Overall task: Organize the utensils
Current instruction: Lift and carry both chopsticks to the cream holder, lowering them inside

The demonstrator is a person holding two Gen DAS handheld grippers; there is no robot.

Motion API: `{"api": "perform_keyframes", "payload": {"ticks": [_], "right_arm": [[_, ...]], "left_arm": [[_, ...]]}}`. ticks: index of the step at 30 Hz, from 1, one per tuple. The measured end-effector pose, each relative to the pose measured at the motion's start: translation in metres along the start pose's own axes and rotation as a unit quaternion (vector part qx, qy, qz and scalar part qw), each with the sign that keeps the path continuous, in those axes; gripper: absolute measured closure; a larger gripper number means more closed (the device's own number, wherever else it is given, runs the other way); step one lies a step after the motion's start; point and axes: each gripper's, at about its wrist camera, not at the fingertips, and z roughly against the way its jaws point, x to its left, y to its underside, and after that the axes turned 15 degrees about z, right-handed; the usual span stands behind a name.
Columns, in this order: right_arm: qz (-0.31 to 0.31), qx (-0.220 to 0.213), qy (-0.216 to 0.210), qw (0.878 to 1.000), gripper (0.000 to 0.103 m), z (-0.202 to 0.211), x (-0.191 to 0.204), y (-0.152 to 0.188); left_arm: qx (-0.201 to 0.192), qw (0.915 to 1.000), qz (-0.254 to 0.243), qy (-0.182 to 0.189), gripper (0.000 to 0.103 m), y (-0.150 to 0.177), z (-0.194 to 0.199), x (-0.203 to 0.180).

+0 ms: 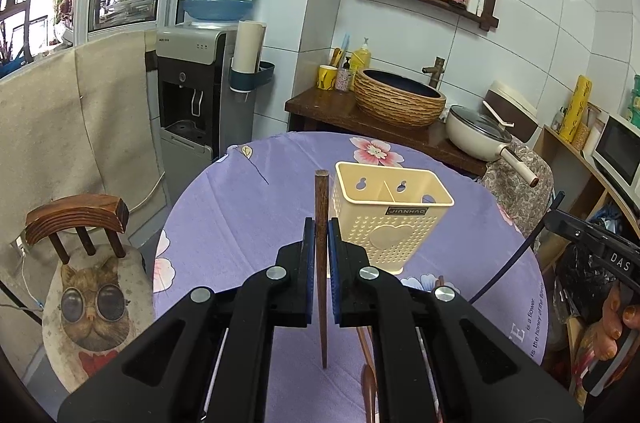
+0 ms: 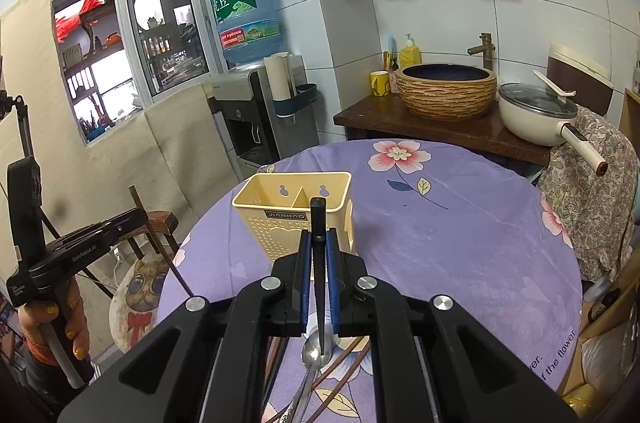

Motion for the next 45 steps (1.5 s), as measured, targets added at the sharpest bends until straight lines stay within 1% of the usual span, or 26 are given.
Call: {"api": "perform_keyframes", "payload": {"ticks": [5, 8, 11, 14, 19, 22, 24, 27, 30, 32, 33, 36, 38, 39, 45], "right_arm": [[0.007, 0.001, 0.003, 1.000, 0.095, 0.000, 0.001, -0.007], [0.008, 0.004, -0.002, 1.000, 0.096, 0.000, 0.001, -0.012], [0.013, 0.000, -0.001, 1.000, 0.096, 0.002, 0.002, -0.020], [0.015, -0.005, -0.003, 1.000, 0.095, 0.006, 0.002, -0.032], [0.017, -0.022, -0.005, 1.000, 0.095, 0.016, 0.000, -0.070], [0.015, -0.036, -0.008, 0.999, 0.095, 0.024, 0.000, -0.101], [0.007, -0.047, -0.009, 0.999, 0.095, 0.027, -0.002, -0.123], [0.007, -0.069, 0.011, 0.998, 0.095, 0.029, -0.002, -0.151], [-0.007, -0.077, 0.019, 0.997, 0.095, 0.021, -0.005, -0.166], [-0.002, -0.079, 0.037, 0.996, 0.095, 0.010, -0.003, -0.168], [0.003, -0.080, 0.047, 0.996, 0.095, 0.003, -0.002, -0.166], [0.011, -0.081, 0.067, 0.994, 0.095, -0.015, -0.003, -0.153], [0.006, -0.074, 0.071, 0.995, 0.095, -0.028, -0.006, -0.143], [0.002, -0.065, 0.070, 0.995, 0.095, -0.037, -0.007, -0.136], [-0.009, -0.023, 0.060, 0.998, 0.096, -0.076, -0.008, -0.104]], "left_arm": [[0.006, 1.0000, 0.003, 0.006, 0.096, -0.012, 0.000, 0.000], [0.012, 0.9998, 0.005, 0.018, 0.096, -0.021, 0.002, -0.003], [0.009, 0.9996, 0.003, 0.026, 0.096, -0.030, 0.007, -0.009], [0.011, 0.9991, 0.008, 0.040, 0.096, -0.046, 0.012, -0.016], [-0.010, 0.9989, -0.002, 0.045, 0.096, -0.078, 0.026, -0.037], [-0.013, 0.9978, 0.006, 0.065, 0.096, -0.108, 0.037, -0.050], [-0.022, 0.9970, 0.010, 0.073, 0.096, -0.128, 0.044, -0.059], [-0.046, 0.9961, 0.014, 0.074, 0.096, -0.157, 0.049, -0.077], [-0.047, 0.9957, 0.024, 0.077, 0.096, -0.174, 0.039, -0.087], [-0.048, 0.9961, 0.026, 0.069, 0.096, -0.177, 0.028, -0.090], [-0.050, 0.9966, 0.026, 0.059, 0.096, -0.176, 0.018, -0.091], [-0.043, 0.9976, 0.031, 0.043, 0.096, -0.170, -0.009, -0.085], [-0.029, 0.9977, 0.046, 0.041, 0.096, -0.163, -0.031, -0.077], [-0.019, 0.9981, 0.049, 0.033, 0.096, -0.157, -0.044, -0.072], [0.021, 0.9988, 0.043, 0.008, 0.096, -0.119, -0.093, -0.059]]}}
